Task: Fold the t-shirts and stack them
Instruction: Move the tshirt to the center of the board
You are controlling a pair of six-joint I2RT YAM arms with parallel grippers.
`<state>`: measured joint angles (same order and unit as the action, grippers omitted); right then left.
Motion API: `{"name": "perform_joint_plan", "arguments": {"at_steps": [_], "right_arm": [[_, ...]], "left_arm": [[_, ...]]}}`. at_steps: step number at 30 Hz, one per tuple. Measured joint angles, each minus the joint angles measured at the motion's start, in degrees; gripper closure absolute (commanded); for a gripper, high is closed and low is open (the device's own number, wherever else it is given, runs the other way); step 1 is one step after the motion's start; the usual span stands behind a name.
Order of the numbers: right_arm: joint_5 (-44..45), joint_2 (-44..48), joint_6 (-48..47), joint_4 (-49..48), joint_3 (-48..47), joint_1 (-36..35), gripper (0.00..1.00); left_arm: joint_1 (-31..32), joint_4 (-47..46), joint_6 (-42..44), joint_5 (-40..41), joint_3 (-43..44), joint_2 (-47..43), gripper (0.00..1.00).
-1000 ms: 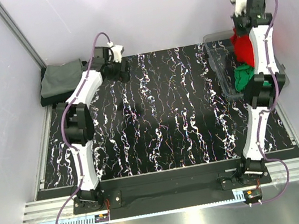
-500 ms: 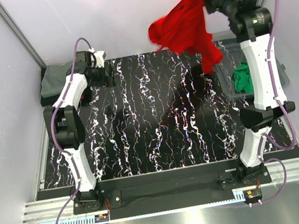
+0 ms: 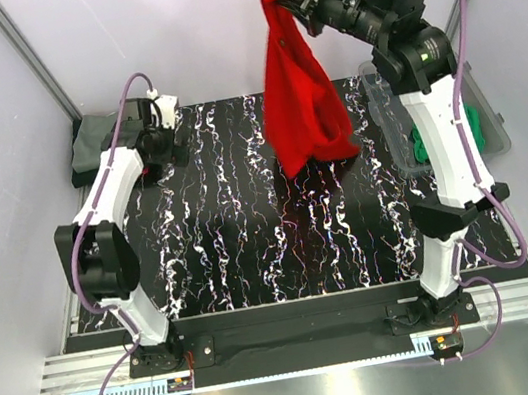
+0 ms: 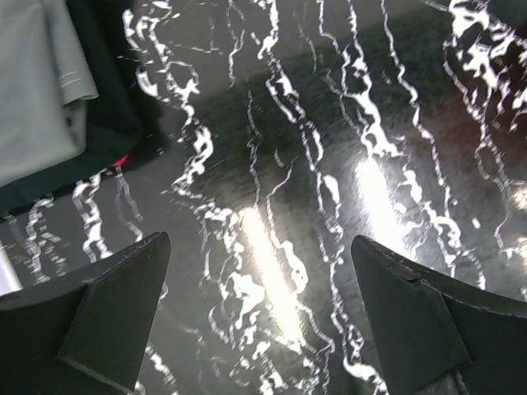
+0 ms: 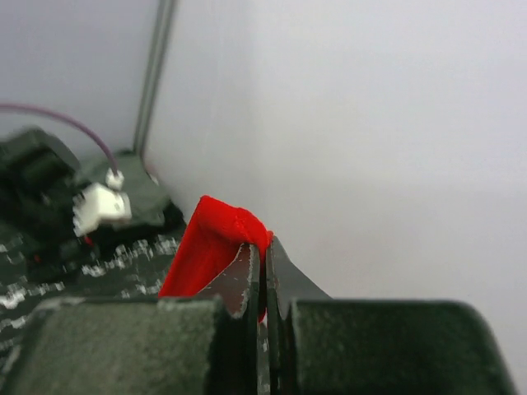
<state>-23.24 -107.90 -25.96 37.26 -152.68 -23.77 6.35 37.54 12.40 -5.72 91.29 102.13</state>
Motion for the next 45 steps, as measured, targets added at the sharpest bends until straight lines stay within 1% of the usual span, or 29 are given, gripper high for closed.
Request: {"name": "perform_joint_plan", "arguments": {"at_steps": [4, 7, 9, 11, 13, 16, 20, 22, 27, 29, 31, 34, 35, 37, 41, 45], "right_arm": [[-0.02, -0.15, 4.17, -5.53, -3.13, -4.0, 1.0], [1.77, -0.5, 4.76, -10.21, -6.14, -6.75, 1.0], [4.5, -0.35, 2.58, -13.6, -6.38, -8.26, 1.0], [8.35, 0.22, -0.28, -16.15, -4.59, -9.03, 1.0], [13.14, 2.38, -4.5, -18.91, 2.54, -8.57, 1.0], [18.34, 4.04, -7.69, -20.98, 14.4, -5.25, 1.0], [23.74, 1.33, -8.48, -21.11, 27.15, 0.98, 1.0], [25.2, -0.68, -9.14, -20.9, 32.98, 3.58, 1.0], [25.9, -3.91, -13.46, -20.72, 49.46, 8.33, 1.0], [25.99, -4.57, -14.21, -20.44, 52.94, 9.14, 1.0], [26.38, -4.74, -14.27, -20.37, 54.45, 9.66, 1.0], [26.71, -4.68, -13.94, -21.73, 54.58, 9.9, 1.0], [26.67, -4.61, -13.66, -22.21, 54.58, 9.9, 1.0], [26.58, -4.55, -13.03, -22.77, 54.6, 9.9, 1.0], [26.29, -4.35, -11.45, -22.84, 54.6, 9.9, 1.0], [25.29, -3.1, -10.23, -22.71, 55.45, 9.9, 1.0]], "left_arm": [[0.15, 0.0, 1.07, 0.79, -1.7, -1.97, 0.01], [-0.59, -0.46, 0.7, 0.35, -2.56, -2.58, 0.02], [-1.29, -1.42, 0.68, -0.26, -3.85, -3.85, 0.05], [-1.77, -2.14, 0.74, -0.63, -5.86, -6.1, 0.05], [-1.88, -2.75, 1.18, -1.14, -8.76, -9.49, 0.06], [-1.01, -4.5, 3.54, -2.08, -14.58, -15.28, 0.08], [0.94, -4.81, 8.07, -2.47, -24.11, -22.23, 0.08], [1.68, -4.33, 10.27, -2.49, -28.26, -23.76, 0.08], [1.9, -2.95, 14.78, -2.49, -34.4, -24.52, 0.07], [2.36, -2.8, 16.5, -2.43, -36.63, -25.57, 0.05], [3.52, -2.16, 17.55, -2.43, -37.99, -26.27, 0.05], [6.21, -2.34, 17.49, -2.56, -38.21, -25.83, 0.07], [7.3, -2.84, 17.25, -2.58, -38.12, -25.24, 0.09], [9.42, -3.78, 16.76, -2.23, -37.35, -22.84, 0.09], [12.9, -7.45, 15.85, 0.39, -33.51, -13.31, 0.08], [13.7, -9.79, 14.51, 4.44, -27.91, -3.67, 0.1]]}}
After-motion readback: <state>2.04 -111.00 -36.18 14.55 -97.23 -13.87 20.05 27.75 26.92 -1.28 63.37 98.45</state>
